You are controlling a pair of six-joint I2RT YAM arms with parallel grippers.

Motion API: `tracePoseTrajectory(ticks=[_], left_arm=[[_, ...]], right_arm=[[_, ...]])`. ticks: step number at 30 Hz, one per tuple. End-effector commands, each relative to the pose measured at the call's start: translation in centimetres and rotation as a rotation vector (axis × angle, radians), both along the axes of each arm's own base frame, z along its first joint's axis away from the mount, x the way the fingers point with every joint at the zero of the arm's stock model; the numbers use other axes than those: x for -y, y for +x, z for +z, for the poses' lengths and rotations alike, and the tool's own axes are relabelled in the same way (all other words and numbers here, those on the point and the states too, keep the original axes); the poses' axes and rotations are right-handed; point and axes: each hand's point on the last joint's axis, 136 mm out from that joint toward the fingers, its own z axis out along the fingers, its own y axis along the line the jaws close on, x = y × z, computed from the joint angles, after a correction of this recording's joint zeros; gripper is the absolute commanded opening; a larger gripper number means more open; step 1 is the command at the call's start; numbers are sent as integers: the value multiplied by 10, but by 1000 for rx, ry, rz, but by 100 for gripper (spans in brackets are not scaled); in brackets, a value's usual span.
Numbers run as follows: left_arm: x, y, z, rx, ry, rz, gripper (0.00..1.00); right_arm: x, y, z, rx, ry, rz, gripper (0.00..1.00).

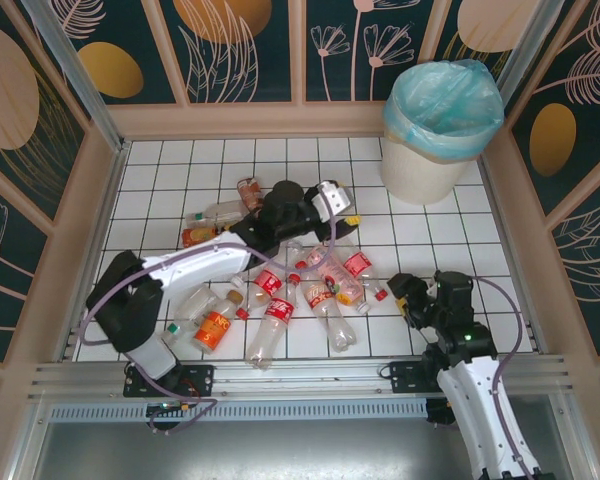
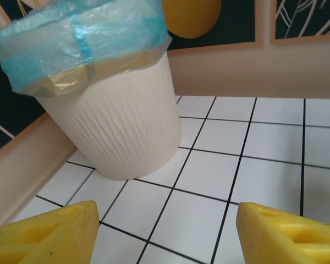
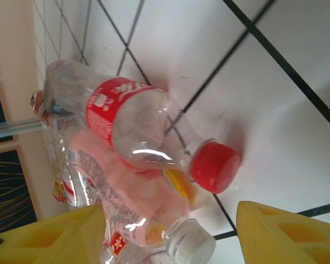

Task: Put the plastic bottles in the bin

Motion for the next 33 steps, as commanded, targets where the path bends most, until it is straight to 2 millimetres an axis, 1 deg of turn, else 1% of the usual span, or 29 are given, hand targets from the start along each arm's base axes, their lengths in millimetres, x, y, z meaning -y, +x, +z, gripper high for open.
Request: tracePoseTrajectory(ticks=[1,3,5,7,10,13,15,18,23,27,30,33], left_arm=[[10,19,-31,-182,-31,90,67],[19,27,-36,-234,-53,107,67],[27,36,-46,-292,-54,132,66],[32,44,-56,-332,-41,154,64],[36,49,-71,-370,-16,177,64],[39,50,-83,-409,8,180,64],[41,50,-90,-432,24,182,64],[42,52,-101,-467,47,197,64],[42,56,-114,-505,55,231,63],[42,59,-123,-532,65,253,64],[44,59,-135,-563,73,258,64],[45,58,-145,-590,90,266,62]], right_arm=[[-9,3,-3,-4,108,-20,64],[-9,4,-5,-7,115,-28,63],[-6,5,-5,-10,101,-46,63],[-4,5,-8,-23,105,-65,62],[-5,6,-16,-47,140,-95,62],[-4,5,-22,-84,159,-123,62],[-1,3,-24,-98,146,-135,63],[0,-1,-32,-146,135,-144,66],[-1,-6,-40,-205,132,-145,67],[-1,-4,-43,-222,135,-154,66],[-4,-4,-47,-252,140,-136,66],[-7,0,-46,-259,138,-115,66]])
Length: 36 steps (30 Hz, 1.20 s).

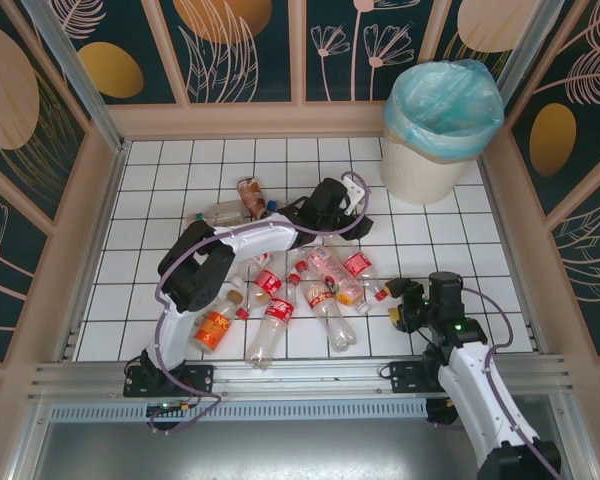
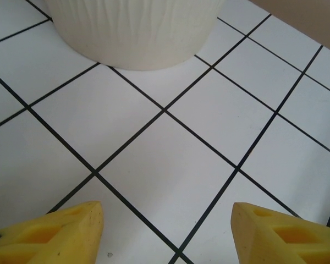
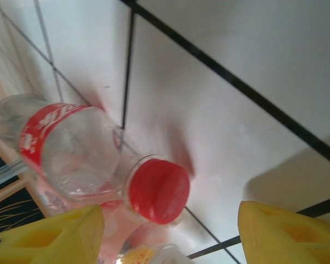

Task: Put the plastic bottles in the bin

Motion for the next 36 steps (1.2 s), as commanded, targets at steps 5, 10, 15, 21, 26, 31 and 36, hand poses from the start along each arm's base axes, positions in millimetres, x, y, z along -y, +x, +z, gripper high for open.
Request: tracePoseTrajectory(ticks=[5,10,15,21,26,31,36], left_arm=[[-2,3,-18,-45,39,39,62],[-6,1,-32,-80,53,55,62],[-10,0,-40,-102,61,79,62],[-12,2,-39,-100,58,93,62],[-12,1,-40,-106,50,98,62],[-13,-2,-45,-123,39,101,62],[-17,-2,-51,-132,39,115,61]], right_arm=[[-8,8,-1,0,31,18,66],[-13,16,2,17,115,-22,65],[-18,21,9,29,164,-35,65],[-20,27,17,45,204,-62,66],[-17,31,19,54,203,-93,66],[-18,30,16,39,229,-117,69],[-20,28,14,22,213,-122,73]])
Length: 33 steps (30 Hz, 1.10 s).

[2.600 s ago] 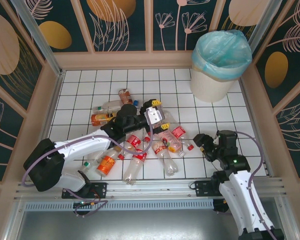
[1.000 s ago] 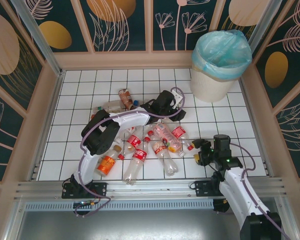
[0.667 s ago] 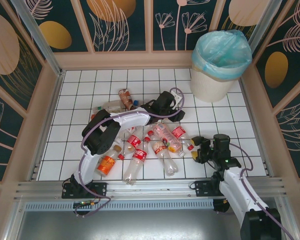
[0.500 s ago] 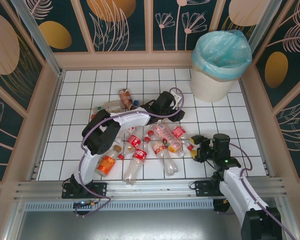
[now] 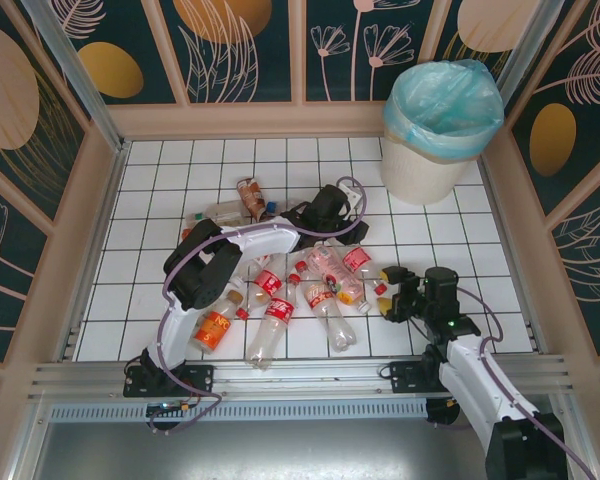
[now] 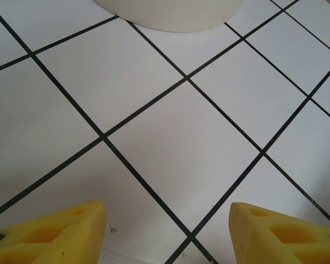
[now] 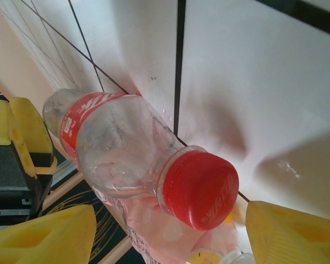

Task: Put the plastic bottles in the bin

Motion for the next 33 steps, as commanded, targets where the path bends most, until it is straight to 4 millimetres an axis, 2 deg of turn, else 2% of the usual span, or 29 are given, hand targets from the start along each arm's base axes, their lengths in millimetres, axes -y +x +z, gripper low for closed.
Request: tracePoseTrajectory(ticks=[1,7,19,33], left_arm=[[-7,-4,-20,-46,19,27,61],[-10,-7,-20,-52,5,32,61],[-11,-10,-26,-75,-13,39,61],[-14,-17,-29,-88,-33,37,61]], right_arm=[[1,1,-2,-5,-6,-31,73],[4,6,-8,5,-12,-65,69],[22,19,-20,32,-109,-150,66],[36,39,-14,83,-198,-204,64]])
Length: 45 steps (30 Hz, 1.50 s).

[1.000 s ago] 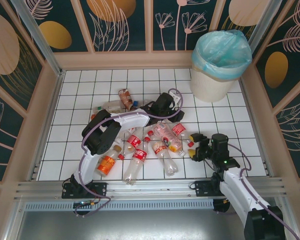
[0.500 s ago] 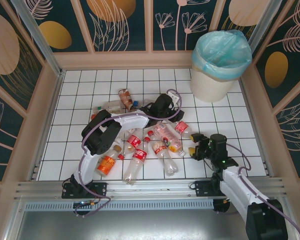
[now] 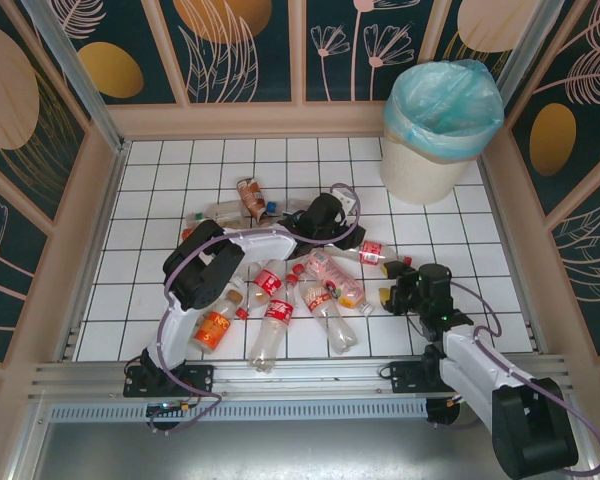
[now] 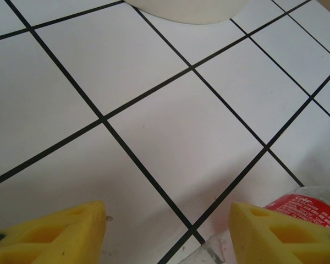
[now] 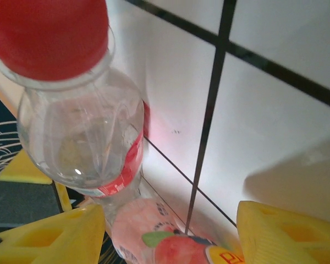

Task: Put the plastic bottles in the bin

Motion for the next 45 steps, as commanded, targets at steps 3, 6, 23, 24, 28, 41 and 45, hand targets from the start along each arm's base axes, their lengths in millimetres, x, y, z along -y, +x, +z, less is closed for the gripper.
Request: tracePoseTrajectory(ticks=[3,6,23,24,28,41,45], left_arm=[[-10,-11,-12,-60,12,6,61],[-9,-13,-12,-69,5,5,61],[-19,-16,-24,-81,52,12,62],[-19,-16,-25,-88,49,11,61],[-16,-18,-25,-100,34,1,62],[-15,-15,-23,-99,36,11,62],[-19,-16,-27,-103,46,18,62]], right_arm=[[25,14,0,48,-132,-104,63],[28,18,3,62,-148,-118,62],[37,41,24,126,-253,-74,68],[42,40,23,118,-260,-81,69],[60,44,27,157,-255,-103,71],[44,73,24,181,-214,68,64],[45,81,24,198,-224,71,62]])
